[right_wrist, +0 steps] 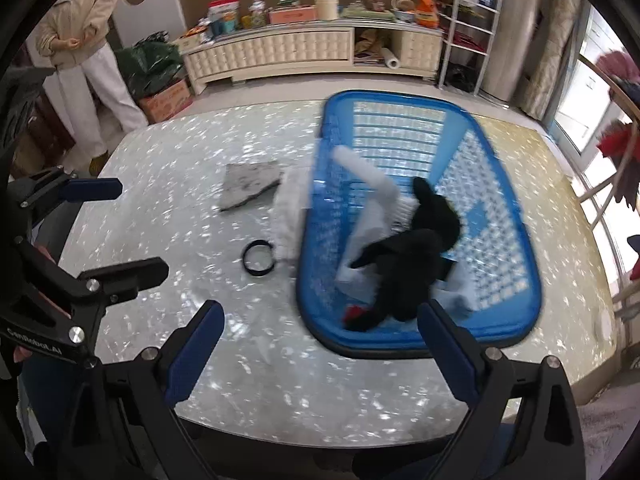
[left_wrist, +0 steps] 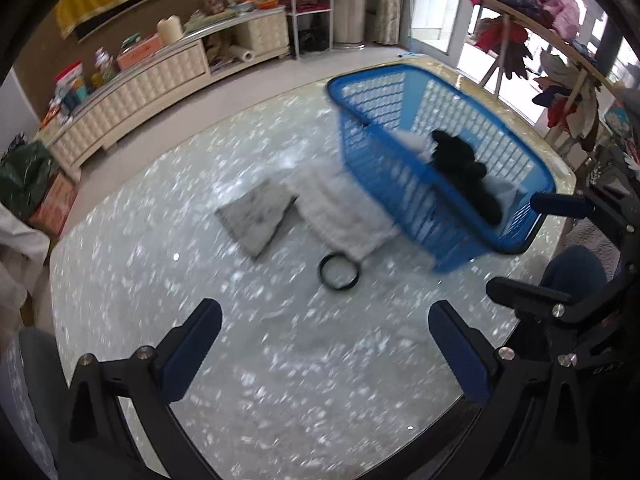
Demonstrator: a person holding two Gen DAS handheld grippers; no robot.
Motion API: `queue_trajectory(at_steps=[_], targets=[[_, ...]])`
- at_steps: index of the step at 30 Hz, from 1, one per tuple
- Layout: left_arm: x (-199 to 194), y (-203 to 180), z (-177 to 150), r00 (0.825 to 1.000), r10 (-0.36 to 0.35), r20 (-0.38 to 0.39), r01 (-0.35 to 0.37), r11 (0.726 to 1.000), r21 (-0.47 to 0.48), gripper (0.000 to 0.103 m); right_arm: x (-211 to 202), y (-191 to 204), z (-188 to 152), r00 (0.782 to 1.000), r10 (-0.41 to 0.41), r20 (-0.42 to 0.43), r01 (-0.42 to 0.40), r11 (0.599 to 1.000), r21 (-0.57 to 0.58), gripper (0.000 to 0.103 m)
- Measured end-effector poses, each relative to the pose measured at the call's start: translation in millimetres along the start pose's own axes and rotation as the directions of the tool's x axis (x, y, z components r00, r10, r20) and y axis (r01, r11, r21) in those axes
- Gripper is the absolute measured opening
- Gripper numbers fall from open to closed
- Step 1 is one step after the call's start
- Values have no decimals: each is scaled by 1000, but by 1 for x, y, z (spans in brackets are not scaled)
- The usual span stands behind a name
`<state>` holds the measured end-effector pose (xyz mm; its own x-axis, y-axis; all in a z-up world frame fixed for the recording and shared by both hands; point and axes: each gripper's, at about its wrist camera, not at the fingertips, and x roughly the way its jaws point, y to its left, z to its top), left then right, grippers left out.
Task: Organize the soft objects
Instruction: 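Withdraw both tools from the basket toward the grey felt pad and black ring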
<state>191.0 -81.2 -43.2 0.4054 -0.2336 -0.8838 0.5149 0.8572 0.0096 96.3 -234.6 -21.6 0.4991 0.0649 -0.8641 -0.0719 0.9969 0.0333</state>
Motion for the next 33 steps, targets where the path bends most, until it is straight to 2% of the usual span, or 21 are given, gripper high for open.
queue_trajectory(at_steps=[12,21,26,29,32,33], targets=[[6,72,-58,999,16,-29,-20,991,-131,103,48,60,27,999,25,-38,-29,992,-123,97],[29,106,-72,998,0,-67,-12,984,-176,103,82,92,32,995,59,-75,-69,988,-137,97],[47,117,-73,996,-15,-87,-1,984,-180,103,111,94,34,991,68,-115,-81,991,-107,97],[57,122,-72,996,-20,-92,4,985,-174,103,129,92,36,987,67,-143,-80,993,-90,90],[68,127,-70,995,-28,-98,10,985,-175,103,145,90,36,983,65,-170,-79,994,-77,87],[72,129,-69,995,-31,-98,13,984,-177,103,148,90,35,982,65,-178,-80,994,-75,83]])
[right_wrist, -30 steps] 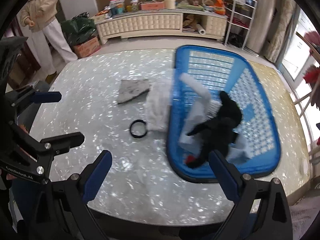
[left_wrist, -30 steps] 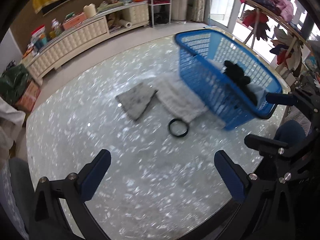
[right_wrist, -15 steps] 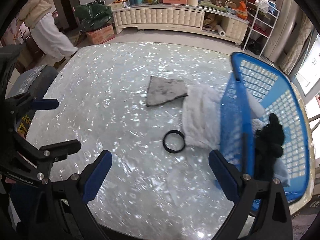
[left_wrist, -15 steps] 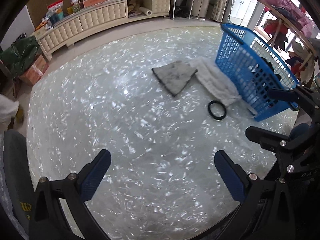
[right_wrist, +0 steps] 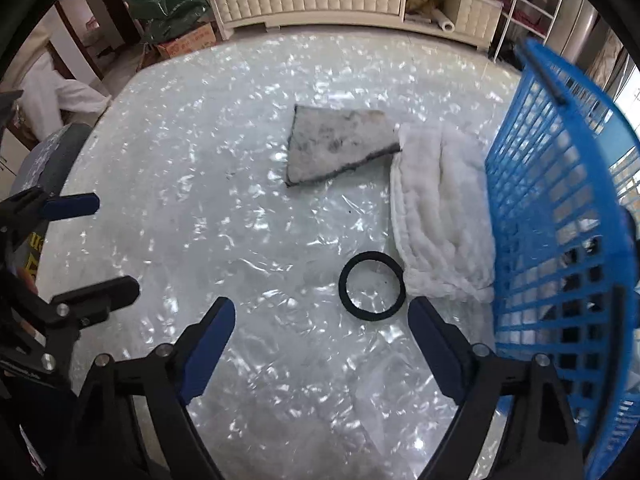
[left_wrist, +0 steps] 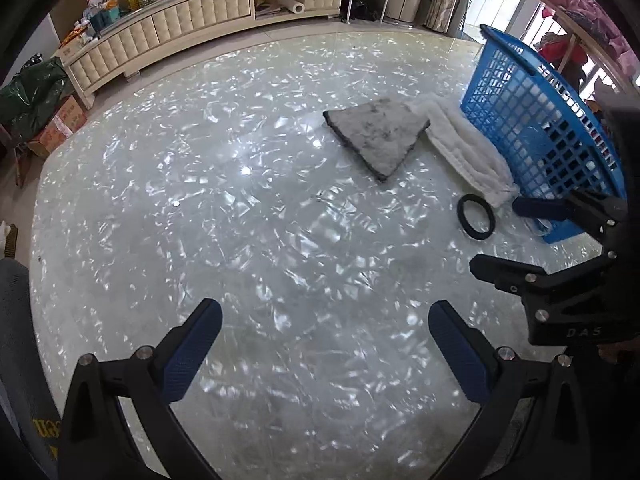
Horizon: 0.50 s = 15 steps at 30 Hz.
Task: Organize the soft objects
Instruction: 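Withdraw both tools from the basket toward the grey felt pad and black ring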
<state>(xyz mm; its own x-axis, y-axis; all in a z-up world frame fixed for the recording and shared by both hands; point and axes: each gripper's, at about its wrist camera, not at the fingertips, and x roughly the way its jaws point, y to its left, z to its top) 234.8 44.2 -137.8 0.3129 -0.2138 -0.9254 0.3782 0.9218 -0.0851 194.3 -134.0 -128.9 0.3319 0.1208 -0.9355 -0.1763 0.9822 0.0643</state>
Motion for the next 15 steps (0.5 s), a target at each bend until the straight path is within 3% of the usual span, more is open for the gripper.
queue_trajectory(at_steps=[15], targets=[[27,12,9,1000,-17,-20,17,1000,6,103,41,-10,13,997,4,-73,-2,999,32,44]])
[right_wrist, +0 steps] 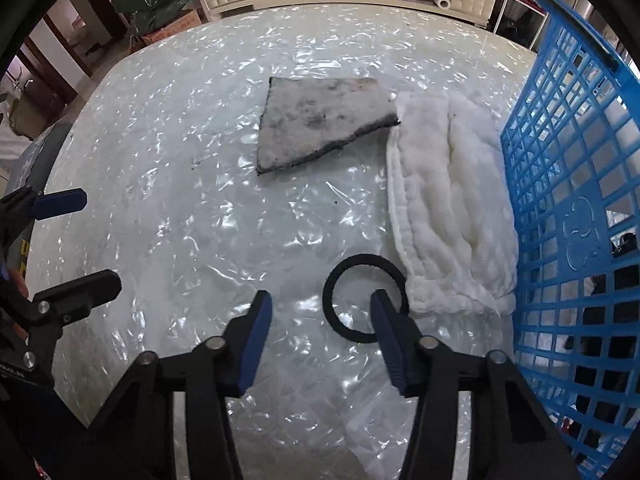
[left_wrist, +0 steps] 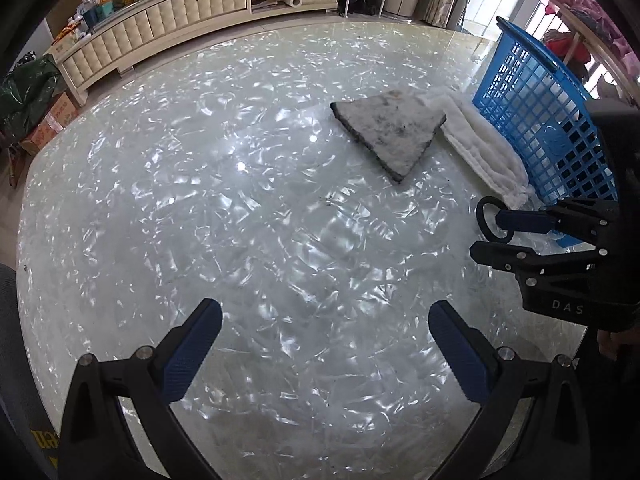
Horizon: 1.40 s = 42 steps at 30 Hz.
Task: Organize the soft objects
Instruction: 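Withdraw both tools from the basket toward the grey felt pad and black ring, then grasp the black rubber ring with the right tool while the left tool approaches the grey felt pad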
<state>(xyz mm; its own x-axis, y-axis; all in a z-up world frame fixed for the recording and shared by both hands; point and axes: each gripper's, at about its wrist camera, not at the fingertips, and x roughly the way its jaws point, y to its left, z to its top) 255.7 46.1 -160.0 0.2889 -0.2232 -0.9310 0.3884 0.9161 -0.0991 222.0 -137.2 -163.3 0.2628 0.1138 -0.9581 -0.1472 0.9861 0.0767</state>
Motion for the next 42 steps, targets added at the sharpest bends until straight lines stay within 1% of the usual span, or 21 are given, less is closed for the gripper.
queue_trajectory(at_steps=[1,3,4,7,9,11,14,18,22,26,32,37,38,42], targets=[[1,0,1,1000,0,0,0,1000,1,103,0,-2,0,1000,-1,7,1,1000,-3,43],[1,0,2,1000,0,-1,0,1000,4,103,-1,-2,2,1000,8,10,-8,1000,-4,36],[2,0,3,1000,2,-1,-2,1000,7,103,1,-1,2,1000,6,12,-6,1000,-5,35],[3,-2,7,1000,4,3,-4,1000,17,103,1,-3,3,1000,11,20,-11,1000,-1,24],[4,-3,9,1000,5,4,-5,1000,23,103,-2,-4,2,1000,15,24,-15,1000,-3,11],[3,-4,9,1000,9,5,-9,1000,28,103,-2,-6,2,1000,18,25,-18,1000,-4,8],[3,-7,9,1000,7,4,-7,999,37,103,-3,-6,2,999,3,33,-2,1000,-21,6],[3,-10,14,1000,-1,12,0,999,52,103,-3,-3,-1,999,2,44,-1,999,-32,4],[5,-11,25,1000,14,23,-16,996,83,103,-2,-3,-5,999,12,46,-11,1000,-18,4],[9,-15,38,1000,9,29,-12,993,121,103,-10,-7,-8,998,13,62,-12,1000,-16,4],[15,-29,59,999,12,45,-21,980,197,103,-45,-6,-13,994,32,109,-28,999,-34,4],[19,-44,71,998,9,61,-24,968,250,103,-80,-2,-16,985,58,161,-49,997,-58,4],[20,-47,73,998,7,63,-23,965,260,103,-87,0,-17,981,60,183,-50,997,-59,4],[27,-58,80,998,12,63,-30,954,298,103,-106,-1,-24,975,70,210,-57,996,-65,4]])
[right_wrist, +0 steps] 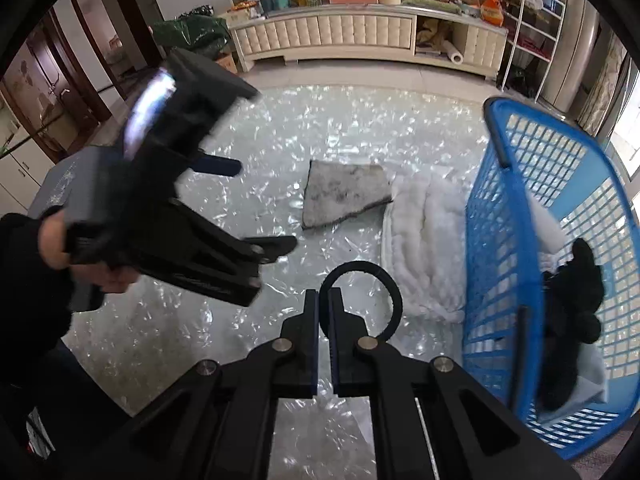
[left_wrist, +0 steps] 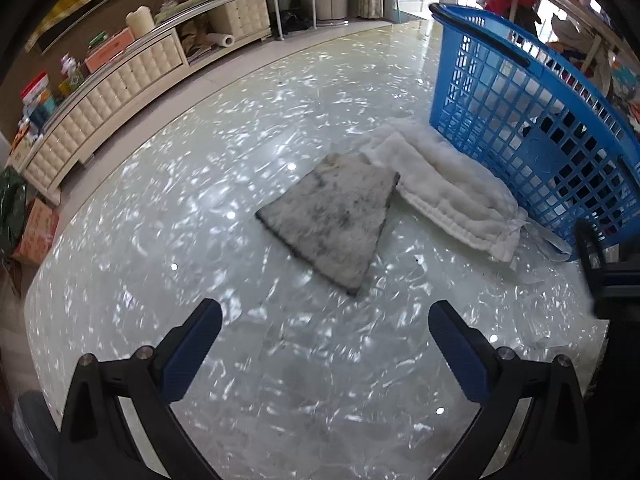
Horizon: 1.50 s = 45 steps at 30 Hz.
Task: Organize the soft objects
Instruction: 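Grasp the black rubber ring with the right tool while the left tool approaches the grey felt pad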
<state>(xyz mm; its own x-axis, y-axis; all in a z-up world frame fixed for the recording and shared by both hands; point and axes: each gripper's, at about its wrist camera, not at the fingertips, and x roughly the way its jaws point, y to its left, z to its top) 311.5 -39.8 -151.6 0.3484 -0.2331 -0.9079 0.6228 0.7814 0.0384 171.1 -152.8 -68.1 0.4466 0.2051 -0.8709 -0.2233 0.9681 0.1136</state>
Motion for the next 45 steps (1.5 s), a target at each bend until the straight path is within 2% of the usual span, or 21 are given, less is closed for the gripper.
queue_trajectory(at_steps=[5,13,19,27,32,35,41,45], targets=[[10,-9,5,1000,25,1,-25,997,68,103,-24,-7,2,999,-9,35,8,1000,15,4],[28,-7,19,1000,20,4,-20,996,92,103,-53,-30,3,993,-48,105,43,998,52,4],[42,-6,29,1000,20,9,-21,993,115,103,-58,-57,-7,991,-86,106,74,991,109,4],[50,-11,43,999,46,24,-50,980,192,103,-74,-90,-16,988,-117,98,99,980,174,4],[58,-7,50,998,63,20,-66,975,211,102,-76,-106,-20,991,-102,92,81,975,206,4],[66,-5,53,998,56,2,-55,977,205,100,-77,-111,-23,992,-95,87,72,969,237,4],[73,-6,60,1000,-9,-11,11,986,168,97,-83,-122,-26,991,-116,73,92,960,265,4],[77,-2,64,999,-46,-27,49,991,127,90,-83,-124,-29,990,-128,63,107,957,271,4]])
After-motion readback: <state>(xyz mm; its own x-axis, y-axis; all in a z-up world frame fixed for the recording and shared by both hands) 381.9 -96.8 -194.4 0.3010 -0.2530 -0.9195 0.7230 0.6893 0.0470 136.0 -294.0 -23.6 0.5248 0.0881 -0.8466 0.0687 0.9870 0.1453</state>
